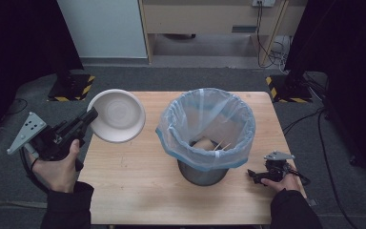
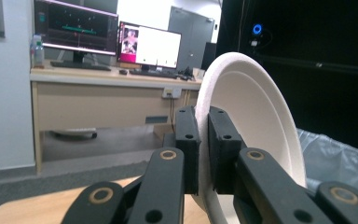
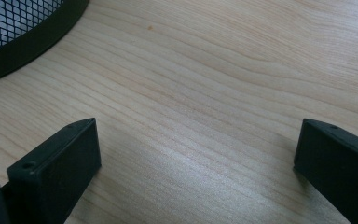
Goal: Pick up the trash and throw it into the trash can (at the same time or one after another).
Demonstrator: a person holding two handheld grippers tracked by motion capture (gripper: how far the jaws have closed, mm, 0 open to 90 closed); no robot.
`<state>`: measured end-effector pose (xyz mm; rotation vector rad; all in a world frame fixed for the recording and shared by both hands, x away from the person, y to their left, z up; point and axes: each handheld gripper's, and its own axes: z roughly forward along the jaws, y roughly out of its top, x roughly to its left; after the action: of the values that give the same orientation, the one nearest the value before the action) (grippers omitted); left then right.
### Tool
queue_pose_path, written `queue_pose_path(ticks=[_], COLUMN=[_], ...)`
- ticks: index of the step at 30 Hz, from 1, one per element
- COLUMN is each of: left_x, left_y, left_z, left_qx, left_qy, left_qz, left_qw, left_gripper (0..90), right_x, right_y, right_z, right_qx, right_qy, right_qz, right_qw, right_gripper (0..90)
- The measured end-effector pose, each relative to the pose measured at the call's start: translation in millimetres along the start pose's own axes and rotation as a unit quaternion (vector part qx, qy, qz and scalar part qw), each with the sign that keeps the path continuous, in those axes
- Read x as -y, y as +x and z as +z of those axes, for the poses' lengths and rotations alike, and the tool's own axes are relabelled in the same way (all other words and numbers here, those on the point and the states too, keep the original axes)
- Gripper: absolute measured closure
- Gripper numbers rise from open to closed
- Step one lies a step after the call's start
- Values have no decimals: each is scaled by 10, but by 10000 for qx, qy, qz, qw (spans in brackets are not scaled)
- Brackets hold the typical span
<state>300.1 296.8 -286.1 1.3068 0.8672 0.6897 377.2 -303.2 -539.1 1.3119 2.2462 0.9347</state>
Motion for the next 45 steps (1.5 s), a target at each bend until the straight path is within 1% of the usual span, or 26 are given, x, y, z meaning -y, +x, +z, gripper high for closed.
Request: queue_pose_path(ticks=[4, 10, 16, 18, 19, 20, 24, 31, 39, 45], left_x=[-78, -247, -344, -363, -363, -378, -401, -422, -418, -370], left_y=[-41, -156, -282, -322, -322, -367, -451, -639, -841, -973], left_z=[47, 149, 277, 325, 325, 374, 461, 658, 883, 1048], left_qx=[73, 197, 332, 389, 389, 446, 546, 775, 1016, 1152], left_qy=[-115, -278, -370, -363, -363, -388, -389, -403, -337, -251], left_qz=[14, 130, 194, 218, 218, 222, 264, 278, 297, 298], left_qw=[9999, 9993, 9986, 9983, 9983, 9980, 9974, 9958, 9938, 9926], left_gripper=[838, 838, 838, 838, 838, 838, 838, 838, 838, 837], right_x=[-1, -1, -1, -1, -1, 0, 0, 0, 0, -1], right_y=[4, 4, 4, 4, 4, 4, 4, 2, 3, 5], right_z=[0, 0, 0, 0, 1, 0, 1, 0, 0, 1], right_qx=[5, 5, 5, 5, 5, 5, 5, 3, 4, 4], right_qy=[-3, -3, -3, -4, -4, -3, -3, 1, -3, -9], right_qz=[16, 17, 16, 17, 16, 16, 16, 4, 14, 30], right_qw=[10000, 10000, 10000, 10000, 10000, 10000, 10000, 10000, 10000, 10000], right_gripper=[6, 6, 6, 6, 6, 6, 6, 6, 6, 6])
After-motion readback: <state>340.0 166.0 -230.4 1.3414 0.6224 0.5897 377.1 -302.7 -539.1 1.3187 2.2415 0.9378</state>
